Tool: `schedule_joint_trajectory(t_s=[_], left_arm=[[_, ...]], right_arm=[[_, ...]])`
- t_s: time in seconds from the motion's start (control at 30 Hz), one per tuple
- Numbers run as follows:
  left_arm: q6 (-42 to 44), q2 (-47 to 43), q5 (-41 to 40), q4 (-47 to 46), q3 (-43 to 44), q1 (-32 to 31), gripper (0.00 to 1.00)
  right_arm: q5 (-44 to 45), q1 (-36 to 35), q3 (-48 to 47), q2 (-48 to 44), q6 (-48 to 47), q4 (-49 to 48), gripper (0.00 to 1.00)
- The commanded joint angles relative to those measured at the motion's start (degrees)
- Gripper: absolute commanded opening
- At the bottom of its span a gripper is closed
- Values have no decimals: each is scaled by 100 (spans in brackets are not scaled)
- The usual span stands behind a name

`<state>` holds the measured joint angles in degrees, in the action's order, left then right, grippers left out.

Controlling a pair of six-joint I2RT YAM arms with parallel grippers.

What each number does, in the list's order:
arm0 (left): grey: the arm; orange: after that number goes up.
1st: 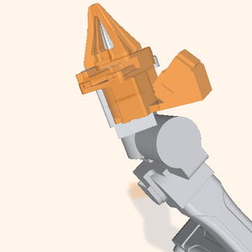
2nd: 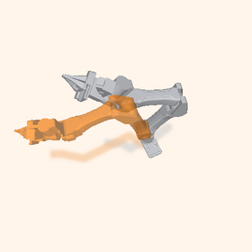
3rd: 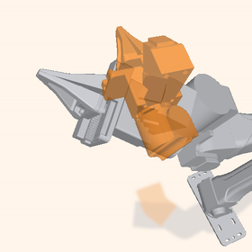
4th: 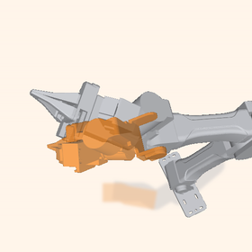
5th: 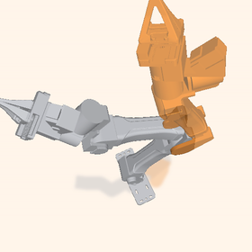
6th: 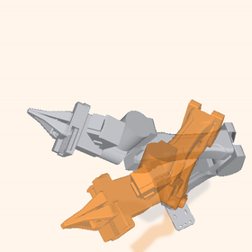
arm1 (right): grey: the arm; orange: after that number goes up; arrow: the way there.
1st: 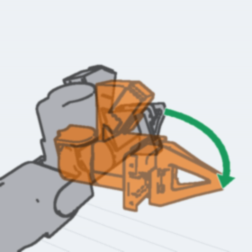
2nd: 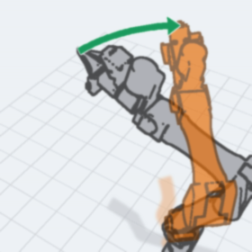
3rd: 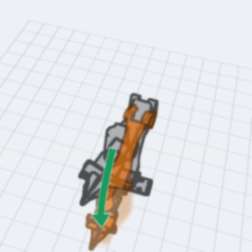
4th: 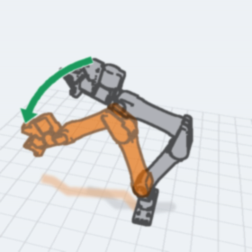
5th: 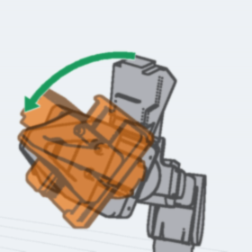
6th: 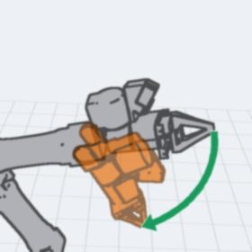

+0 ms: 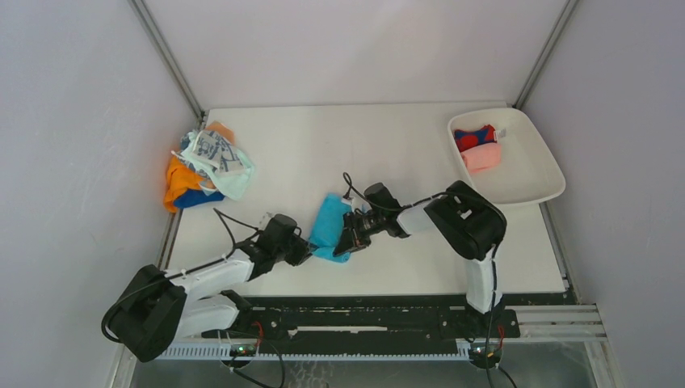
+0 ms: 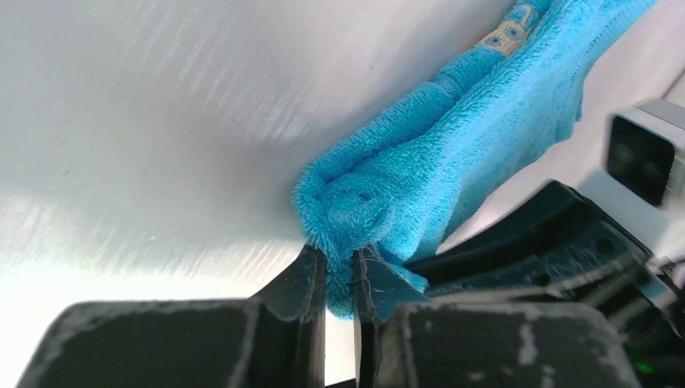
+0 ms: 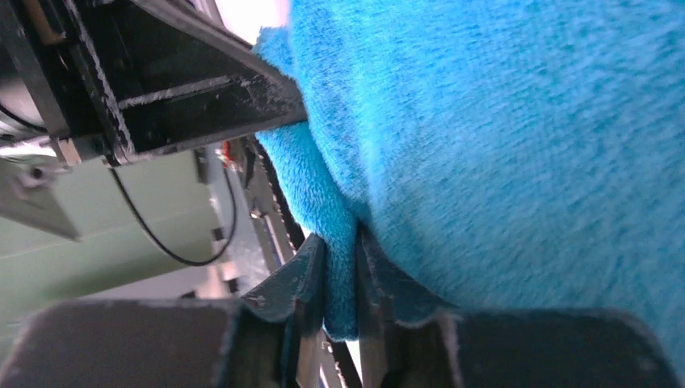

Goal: Roll the towels

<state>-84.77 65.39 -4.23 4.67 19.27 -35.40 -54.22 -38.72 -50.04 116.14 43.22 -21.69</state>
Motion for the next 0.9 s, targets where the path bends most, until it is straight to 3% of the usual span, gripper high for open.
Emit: schedule_joint_trajectory(t_s=[0.0,0.1,0.3,0.6,0.87], left_arm=[[382,-148,-207,1364,459,7,8],[502,-69,-107,1713,646,14,7],[707,147,277,2031,819,190,7],[1122,346,552,2451,1186,446,7],[1179,480,696,2411,1209,552,8]], right_arm=[[1281,-358,-154,-967,-1899,1587,23],[2267,-771,-155,-1554,-2759,2088,35],[4079,-1771,-69,-2275,-4093,2257,50],[6317,-3195,65,-2265,-5312,1623,58],[7201,-3844,20,-1787,-5968,1409,58]])
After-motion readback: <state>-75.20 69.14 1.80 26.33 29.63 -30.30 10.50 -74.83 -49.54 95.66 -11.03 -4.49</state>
